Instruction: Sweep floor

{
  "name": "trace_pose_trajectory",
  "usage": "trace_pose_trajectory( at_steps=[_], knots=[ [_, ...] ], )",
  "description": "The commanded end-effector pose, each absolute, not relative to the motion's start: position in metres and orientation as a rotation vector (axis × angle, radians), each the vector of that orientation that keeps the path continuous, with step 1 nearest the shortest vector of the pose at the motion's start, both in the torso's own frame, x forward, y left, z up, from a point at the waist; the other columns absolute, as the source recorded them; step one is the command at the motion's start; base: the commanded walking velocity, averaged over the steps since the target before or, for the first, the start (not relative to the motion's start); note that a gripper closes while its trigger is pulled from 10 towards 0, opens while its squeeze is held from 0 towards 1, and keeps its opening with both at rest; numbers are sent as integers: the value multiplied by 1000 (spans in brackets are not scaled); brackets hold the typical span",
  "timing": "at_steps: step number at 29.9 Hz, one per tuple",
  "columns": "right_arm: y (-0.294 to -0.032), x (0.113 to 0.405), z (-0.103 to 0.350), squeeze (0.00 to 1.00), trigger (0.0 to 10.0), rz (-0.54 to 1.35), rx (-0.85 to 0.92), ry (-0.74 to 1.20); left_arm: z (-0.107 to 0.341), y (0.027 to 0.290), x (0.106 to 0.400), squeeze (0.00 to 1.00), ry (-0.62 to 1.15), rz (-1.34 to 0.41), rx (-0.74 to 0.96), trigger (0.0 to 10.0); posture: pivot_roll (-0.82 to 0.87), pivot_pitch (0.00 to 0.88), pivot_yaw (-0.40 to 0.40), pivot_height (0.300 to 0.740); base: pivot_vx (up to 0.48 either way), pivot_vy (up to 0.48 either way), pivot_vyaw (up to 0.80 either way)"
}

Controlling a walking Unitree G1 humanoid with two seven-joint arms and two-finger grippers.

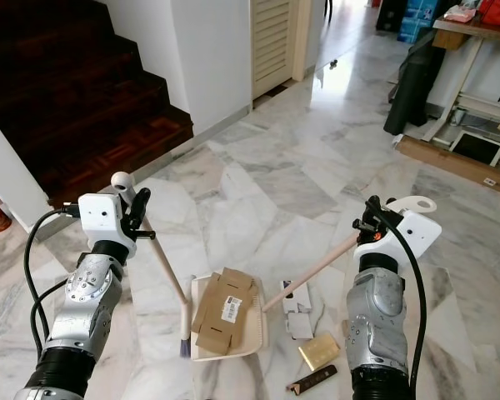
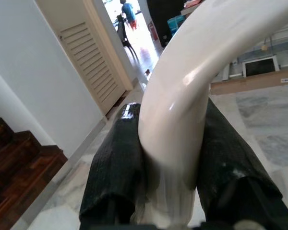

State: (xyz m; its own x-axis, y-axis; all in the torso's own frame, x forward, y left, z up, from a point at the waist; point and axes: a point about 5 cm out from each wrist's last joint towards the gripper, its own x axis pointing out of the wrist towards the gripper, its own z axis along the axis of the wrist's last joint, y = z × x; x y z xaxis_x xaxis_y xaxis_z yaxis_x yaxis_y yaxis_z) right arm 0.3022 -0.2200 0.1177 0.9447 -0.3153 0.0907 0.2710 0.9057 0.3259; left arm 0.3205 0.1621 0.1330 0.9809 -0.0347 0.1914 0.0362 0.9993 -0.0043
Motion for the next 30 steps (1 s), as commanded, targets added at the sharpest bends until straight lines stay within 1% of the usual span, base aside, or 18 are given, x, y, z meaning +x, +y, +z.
trace_pose_trajectory(
  at_steps=[1, 3, 6, 8, 21, 30],
  knots=[
    [-216, 306, 133, 0, 10000, -267, 321, -207, 151, 162, 323, 0, -259, -41, -9, 10000, -95, 0, 60, 740, 0, 277, 0],
    [-215, 306, 134, 0, 10000, -258, 307, -216, 151, 162, 323, 0, -258, -41, -9, 10000, -95, 0, 60, 740, 0, 277, 0],
    [-214, 306, 135, 0, 10000, -254, 312, -217, 151, 161, 323, 0, -259, -43, -10, 10000, -95, 0, 61, 740, 0, 279, 800],
    [-216, 306, 134, 0, 10000, -272, 349, -211, 151, 161, 323, 0, -258, -44, -10, 10000, -93, 0, 59, 740, 0, 277, 0],
    [-215, 307, 134, 0, 10000, -258, 318, -207, 150, 159, 323, 0, -251, -47, -12, 10000, -93, 0, 56, 740, 0, 279, 0],
    [-215, 307, 134, 0, 10000, -258, 343, -203, 150, 160, 322, 0, -250, -43, -17, 10000, -94, 0, 53, 740, 0, 275, 0]
  ],
)
